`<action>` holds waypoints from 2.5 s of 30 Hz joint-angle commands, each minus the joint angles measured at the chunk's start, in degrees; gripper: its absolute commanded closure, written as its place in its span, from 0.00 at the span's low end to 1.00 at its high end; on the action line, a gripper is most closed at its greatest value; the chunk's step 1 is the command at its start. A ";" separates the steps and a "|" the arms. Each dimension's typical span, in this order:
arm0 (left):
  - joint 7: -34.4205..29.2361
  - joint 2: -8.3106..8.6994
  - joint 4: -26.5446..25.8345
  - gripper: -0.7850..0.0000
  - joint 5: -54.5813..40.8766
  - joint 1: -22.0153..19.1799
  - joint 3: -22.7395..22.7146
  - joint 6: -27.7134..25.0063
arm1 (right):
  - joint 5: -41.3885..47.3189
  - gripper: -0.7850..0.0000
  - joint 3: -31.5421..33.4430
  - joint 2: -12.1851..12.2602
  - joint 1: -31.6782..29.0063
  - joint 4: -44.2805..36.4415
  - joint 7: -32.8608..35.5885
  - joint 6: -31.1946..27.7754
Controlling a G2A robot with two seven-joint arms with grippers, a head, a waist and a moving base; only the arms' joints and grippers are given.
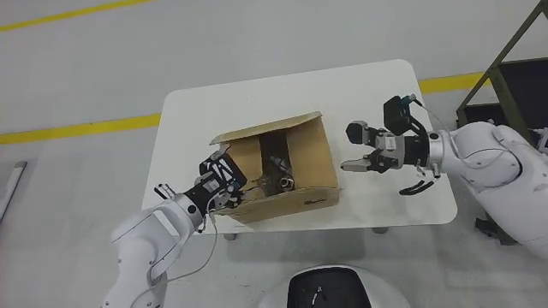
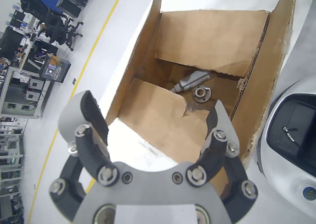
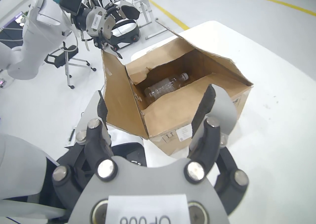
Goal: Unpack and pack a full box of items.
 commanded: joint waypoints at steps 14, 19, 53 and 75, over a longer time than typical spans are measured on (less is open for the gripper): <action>-0.62 1.17 -2.62 0.00 -1.54 1.68 -1.83 -4.17 | -5.70 1.00 -12.50 -4.10 10.85 4.67 3.84 7.63; -1.04 1.56 -3.20 0.00 -2.34 2.42 -2.75 -4.90 | -10.40 1.00 -18.55 -7.10 16.77 8.79 1.56 10.97; -0.52 3.44 -2.31 0.00 -2.97 3.57 -3.80 -2.70 | -19.92 1.00 -31.10 -24.01 32.77 43.34 -21.06 25.49; 0.77 4.10 0.69 0.00 -2.06 1.60 -1.36 0.56 | -19.69 1.00 -30.27 -24.76 31.24 42.04 -22.42 27.05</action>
